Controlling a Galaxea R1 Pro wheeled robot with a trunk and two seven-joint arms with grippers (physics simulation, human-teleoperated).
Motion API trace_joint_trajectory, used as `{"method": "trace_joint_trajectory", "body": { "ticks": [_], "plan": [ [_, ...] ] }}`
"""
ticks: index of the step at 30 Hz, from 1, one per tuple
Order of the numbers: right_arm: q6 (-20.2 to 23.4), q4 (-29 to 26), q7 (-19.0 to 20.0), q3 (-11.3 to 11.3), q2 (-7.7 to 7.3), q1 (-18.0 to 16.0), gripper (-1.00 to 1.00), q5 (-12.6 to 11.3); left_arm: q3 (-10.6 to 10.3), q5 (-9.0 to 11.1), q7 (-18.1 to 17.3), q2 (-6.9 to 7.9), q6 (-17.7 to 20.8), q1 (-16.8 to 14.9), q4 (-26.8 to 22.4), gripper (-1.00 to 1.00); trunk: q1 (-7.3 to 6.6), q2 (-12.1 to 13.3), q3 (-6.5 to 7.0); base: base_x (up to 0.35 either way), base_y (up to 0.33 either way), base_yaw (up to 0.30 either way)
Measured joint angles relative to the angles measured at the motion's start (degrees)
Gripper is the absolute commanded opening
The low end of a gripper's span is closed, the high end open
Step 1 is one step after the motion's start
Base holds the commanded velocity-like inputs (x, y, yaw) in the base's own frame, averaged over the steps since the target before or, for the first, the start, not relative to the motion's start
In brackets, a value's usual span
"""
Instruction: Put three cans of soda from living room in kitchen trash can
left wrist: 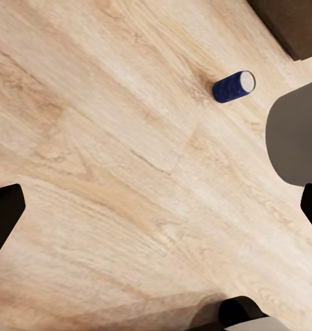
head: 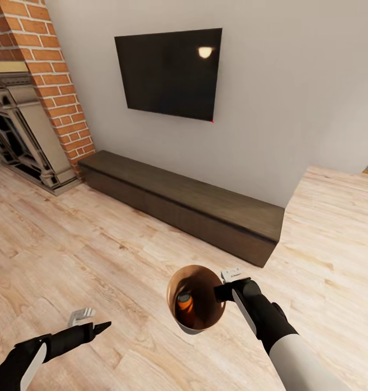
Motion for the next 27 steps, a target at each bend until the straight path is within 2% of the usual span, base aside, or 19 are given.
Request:
{"method": "trace_joint_trajectory", "body": {
  "ticks": [7,27],
  "plan": [
    [0.0,0.0,-0.1,0.0,-0.01,0.0,-1.0,0.1,0.1,0.0,0.0,-0.8,0.0,0.0,0.0,1.0,0.0,0.0,0.2,0.0,0.0,0.0],
    [-0.1,0.0,-0.1,0.0,0.04,0.0,-1.0,0.0,0.1,0.0,0.0,-0.85,0.0,0.0,0.0,1.0,0.0,0.0,2.08,0.0,0.0,0.0]
  ]
}}
